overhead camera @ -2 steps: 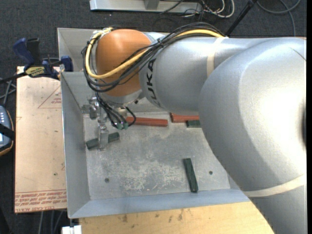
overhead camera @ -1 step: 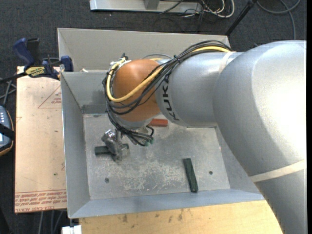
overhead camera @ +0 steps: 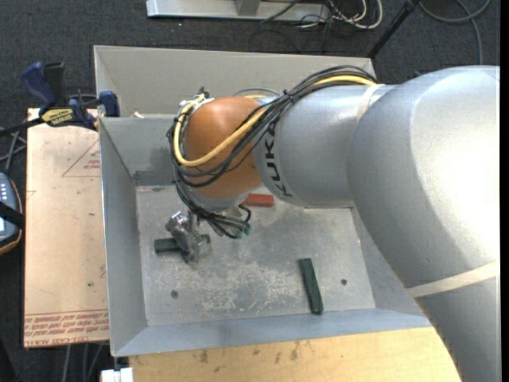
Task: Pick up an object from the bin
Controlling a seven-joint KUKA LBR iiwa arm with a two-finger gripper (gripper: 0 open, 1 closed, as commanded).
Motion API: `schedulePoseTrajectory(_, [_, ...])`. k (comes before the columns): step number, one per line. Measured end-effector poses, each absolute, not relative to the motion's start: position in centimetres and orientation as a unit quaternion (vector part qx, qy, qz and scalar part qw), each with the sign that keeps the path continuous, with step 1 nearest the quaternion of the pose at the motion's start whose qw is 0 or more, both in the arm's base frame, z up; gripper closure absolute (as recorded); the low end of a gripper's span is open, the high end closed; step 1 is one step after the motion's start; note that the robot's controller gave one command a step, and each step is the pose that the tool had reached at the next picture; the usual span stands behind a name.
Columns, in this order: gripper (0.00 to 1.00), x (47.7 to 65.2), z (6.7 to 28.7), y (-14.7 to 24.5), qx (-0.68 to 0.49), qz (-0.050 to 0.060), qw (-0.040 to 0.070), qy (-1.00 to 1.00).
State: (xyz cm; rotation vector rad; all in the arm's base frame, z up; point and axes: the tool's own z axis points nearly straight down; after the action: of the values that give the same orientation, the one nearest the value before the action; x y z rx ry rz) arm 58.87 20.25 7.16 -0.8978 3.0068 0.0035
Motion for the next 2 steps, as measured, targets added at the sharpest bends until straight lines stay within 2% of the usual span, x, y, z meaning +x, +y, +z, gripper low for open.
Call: schedulePoseTrajectory(2, [1.00,58.82,7.22,20.68,-0.301,0.001,0.004,0.954])
